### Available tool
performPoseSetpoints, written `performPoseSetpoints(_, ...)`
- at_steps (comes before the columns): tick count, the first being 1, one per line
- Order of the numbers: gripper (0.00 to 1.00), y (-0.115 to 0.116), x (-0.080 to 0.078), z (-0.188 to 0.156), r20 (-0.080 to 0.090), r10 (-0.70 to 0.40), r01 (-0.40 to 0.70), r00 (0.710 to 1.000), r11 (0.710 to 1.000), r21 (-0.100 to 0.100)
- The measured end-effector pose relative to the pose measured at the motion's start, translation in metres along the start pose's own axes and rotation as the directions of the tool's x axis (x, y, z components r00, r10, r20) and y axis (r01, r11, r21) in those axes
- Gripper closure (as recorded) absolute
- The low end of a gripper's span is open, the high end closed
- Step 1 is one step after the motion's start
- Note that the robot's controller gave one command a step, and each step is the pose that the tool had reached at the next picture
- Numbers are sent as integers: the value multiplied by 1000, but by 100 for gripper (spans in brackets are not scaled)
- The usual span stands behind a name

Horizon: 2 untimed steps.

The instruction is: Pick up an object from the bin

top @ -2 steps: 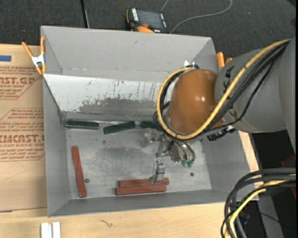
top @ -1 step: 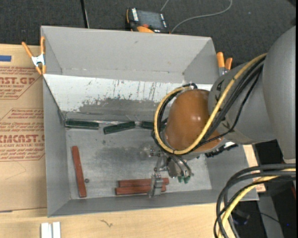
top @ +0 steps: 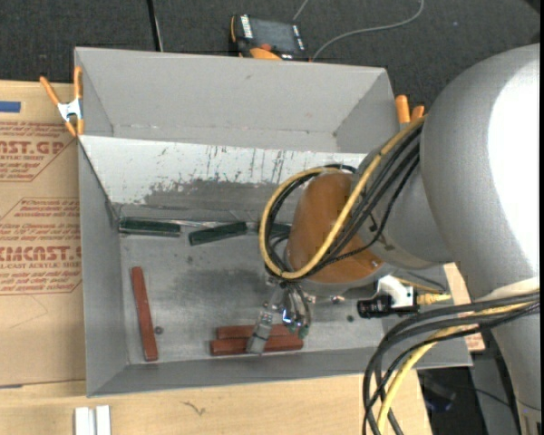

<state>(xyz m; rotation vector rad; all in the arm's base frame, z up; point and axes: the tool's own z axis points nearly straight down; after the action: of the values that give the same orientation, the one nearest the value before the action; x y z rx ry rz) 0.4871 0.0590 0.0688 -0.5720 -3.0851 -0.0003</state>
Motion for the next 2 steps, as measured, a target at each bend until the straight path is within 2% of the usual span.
performPoseSetpoints(1, 0, -14, 1, -1, 3, -22, 22, 1000, 1000, -1)
performPoseSetpoints(2, 100, -13, 0, -2, 6, -22, 22, 1000, 1000, -2)
